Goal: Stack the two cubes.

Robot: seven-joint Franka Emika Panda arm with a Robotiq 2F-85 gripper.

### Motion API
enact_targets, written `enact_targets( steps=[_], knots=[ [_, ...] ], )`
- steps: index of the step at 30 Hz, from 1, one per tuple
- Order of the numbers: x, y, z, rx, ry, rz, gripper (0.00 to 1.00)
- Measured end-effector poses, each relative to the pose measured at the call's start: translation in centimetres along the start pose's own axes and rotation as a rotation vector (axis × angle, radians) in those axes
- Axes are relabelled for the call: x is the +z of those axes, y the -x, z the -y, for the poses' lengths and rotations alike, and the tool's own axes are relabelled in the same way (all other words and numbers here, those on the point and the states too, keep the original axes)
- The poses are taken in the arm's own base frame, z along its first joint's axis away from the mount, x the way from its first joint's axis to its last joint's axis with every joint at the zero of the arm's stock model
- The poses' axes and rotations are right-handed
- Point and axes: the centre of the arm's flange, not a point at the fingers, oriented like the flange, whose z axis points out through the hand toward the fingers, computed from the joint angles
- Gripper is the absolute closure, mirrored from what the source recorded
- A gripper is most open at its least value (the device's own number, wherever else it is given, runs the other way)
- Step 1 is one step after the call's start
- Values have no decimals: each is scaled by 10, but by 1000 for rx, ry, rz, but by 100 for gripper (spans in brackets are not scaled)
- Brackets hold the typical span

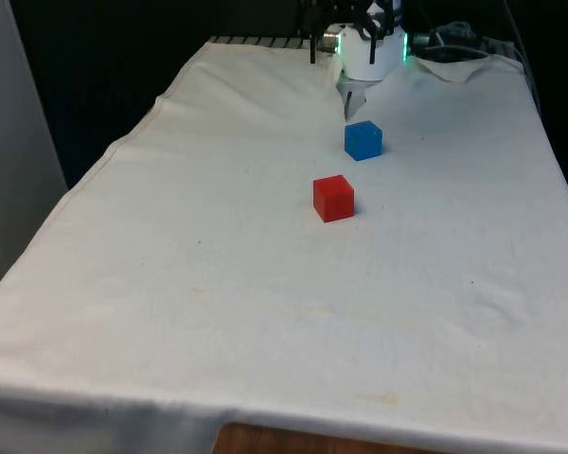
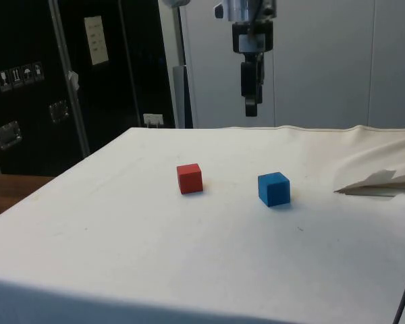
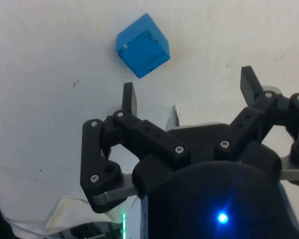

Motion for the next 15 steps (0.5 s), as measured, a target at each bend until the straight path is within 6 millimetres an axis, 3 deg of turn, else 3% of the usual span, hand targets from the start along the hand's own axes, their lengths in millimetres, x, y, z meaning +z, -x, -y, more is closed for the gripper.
enact_targets(
  steps=[15],
  knots=[
    [1, -46, -4, -21, 21, 14, 0]
  ],
)
